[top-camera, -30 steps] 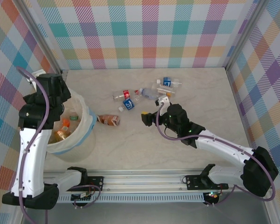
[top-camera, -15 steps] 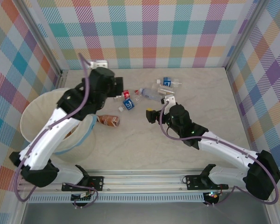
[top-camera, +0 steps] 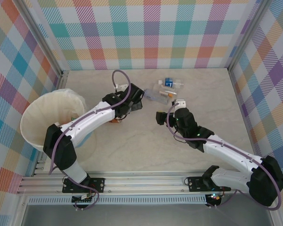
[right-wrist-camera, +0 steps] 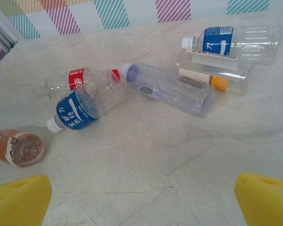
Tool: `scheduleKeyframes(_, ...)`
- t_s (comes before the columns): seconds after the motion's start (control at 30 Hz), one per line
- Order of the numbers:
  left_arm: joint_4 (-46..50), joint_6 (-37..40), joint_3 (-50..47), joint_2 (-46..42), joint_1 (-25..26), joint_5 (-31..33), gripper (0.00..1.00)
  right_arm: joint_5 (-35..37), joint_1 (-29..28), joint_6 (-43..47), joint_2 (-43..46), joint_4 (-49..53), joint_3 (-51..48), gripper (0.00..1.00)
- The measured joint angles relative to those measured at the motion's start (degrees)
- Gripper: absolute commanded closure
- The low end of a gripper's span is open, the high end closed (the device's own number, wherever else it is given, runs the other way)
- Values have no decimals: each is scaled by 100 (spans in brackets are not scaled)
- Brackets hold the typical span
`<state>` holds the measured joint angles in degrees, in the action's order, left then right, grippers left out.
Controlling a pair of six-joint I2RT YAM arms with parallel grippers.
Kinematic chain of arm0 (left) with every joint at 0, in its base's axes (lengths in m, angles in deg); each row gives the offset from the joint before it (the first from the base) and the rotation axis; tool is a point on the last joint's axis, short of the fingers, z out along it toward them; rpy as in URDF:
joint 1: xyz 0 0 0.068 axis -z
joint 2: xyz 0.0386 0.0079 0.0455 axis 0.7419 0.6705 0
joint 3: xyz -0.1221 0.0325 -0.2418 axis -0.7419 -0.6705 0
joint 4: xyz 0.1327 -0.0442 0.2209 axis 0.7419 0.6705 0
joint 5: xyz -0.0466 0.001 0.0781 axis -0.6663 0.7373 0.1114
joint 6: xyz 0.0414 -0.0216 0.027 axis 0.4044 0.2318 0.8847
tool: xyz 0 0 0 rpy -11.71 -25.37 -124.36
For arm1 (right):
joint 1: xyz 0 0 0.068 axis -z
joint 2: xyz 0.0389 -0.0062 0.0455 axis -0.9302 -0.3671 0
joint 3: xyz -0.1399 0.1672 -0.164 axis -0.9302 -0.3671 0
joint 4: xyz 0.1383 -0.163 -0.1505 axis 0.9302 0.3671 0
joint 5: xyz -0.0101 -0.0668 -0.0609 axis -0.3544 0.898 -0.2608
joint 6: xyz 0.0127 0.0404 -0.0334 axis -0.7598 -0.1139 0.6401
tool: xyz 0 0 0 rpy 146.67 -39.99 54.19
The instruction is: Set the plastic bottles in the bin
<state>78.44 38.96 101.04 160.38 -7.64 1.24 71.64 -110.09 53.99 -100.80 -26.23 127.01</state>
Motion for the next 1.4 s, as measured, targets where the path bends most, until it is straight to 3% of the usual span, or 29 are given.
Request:
scheduleKeyframes(0.37,-109,-2553,-1176,291,-671,162,0,-7,4,-55,66,17,-2,0)
scheduleKeyframes(0.57,-557,-3353,-1646,516,-1106,-90,1,-4,4,-68,186,59,-7,0)
scheduleKeyframes(0.73,-1038,-3694,-1993,785,-1281,-415,10,-7,4,-94,229,63,-9,0)
scheduleKeyframes(0.9,-1355,-3661,-2179,874,-1305,-516,21,-4,4,-96,302,162,-11,0)
scheduleKeyframes(1.1,-2186,-2730,-2944,348,-1303,-625,35,4,4,-101,391,186,-90,0)
scheduleKeyframes(1.4,-3359,-1480,-3471,-170,-1298,-1134,41,22,4,-116,297,166,-116,0)
